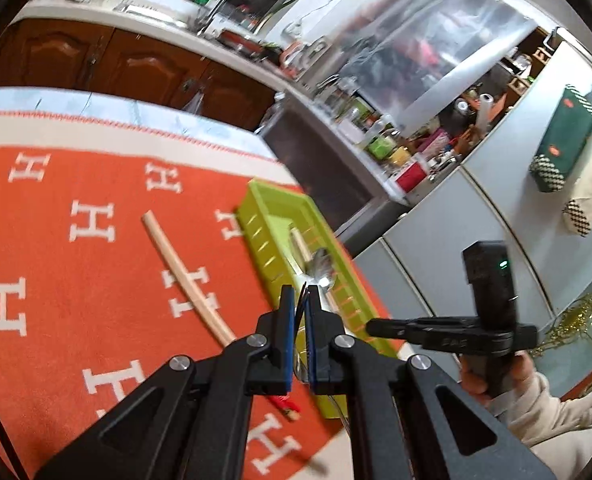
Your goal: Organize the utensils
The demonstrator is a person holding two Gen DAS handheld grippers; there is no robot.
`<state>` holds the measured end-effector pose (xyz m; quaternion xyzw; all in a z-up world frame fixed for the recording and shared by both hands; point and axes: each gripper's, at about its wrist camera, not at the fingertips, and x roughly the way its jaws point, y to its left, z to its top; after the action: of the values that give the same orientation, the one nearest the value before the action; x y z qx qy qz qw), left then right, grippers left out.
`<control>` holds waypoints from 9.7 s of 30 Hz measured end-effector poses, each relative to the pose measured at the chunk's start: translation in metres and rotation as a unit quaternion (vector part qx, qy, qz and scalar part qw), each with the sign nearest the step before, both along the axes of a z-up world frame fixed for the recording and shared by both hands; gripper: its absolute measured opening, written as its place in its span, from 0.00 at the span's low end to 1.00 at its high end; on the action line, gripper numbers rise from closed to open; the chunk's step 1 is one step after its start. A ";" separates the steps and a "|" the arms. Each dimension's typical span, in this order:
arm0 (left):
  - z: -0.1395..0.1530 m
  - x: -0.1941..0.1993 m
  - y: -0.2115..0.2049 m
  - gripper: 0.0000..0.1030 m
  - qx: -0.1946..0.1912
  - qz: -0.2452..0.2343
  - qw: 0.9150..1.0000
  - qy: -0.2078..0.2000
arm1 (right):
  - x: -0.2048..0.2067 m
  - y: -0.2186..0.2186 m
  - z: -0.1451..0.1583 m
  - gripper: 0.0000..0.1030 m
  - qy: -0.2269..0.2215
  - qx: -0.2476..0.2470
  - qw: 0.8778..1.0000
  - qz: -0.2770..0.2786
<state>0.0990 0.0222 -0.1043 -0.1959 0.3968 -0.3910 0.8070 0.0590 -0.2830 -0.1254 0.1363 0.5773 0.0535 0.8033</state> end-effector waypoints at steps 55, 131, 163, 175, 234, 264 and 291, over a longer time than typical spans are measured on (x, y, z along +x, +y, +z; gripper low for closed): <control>0.057 -0.004 -0.041 0.67 0.243 0.119 0.963 0.022 | 0.003 0.020 0.004 0.16 -0.040 0.068 0.997 0.025; -0.038 0.024 -0.016 0.76 0.314 0.159 0.927 0.125 | 0.088 0.114 -0.026 0.05 0.031 0.059 0.990 0.123; -0.025 0.022 -0.064 0.04 0.267 0.138 0.939 0.168 | 0.015 -0.066 0.014 0.05 -0.030 0.112 0.993 -0.034; 0.015 0.022 -0.130 0.04 0.228 0.067 0.961 0.141 | 0.057 -0.051 -0.017 0.06 -0.006 0.072 0.997 -0.036; 0.116 -0.083 -0.027 0.99 0.372 0.246 0.893 -0.063 | -0.044 0.049 0.129 0.53 -0.152 -0.024 0.988 0.015; 0.133 -0.113 -0.006 0.99 0.353 0.285 0.891 -0.014 | -0.091 0.108 0.183 0.66 -0.213 -0.042 0.975 0.048; 0.123 -0.100 -0.010 0.99 0.368 0.283 0.886 -0.005 | -0.067 0.094 0.155 0.66 -0.188 -0.041 0.981 0.039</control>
<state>-0.0010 0.0123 0.0189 0.0132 0.4364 0.0270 0.8993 -0.0080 -0.1888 0.0294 0.0681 0.4227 0.0852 0.8997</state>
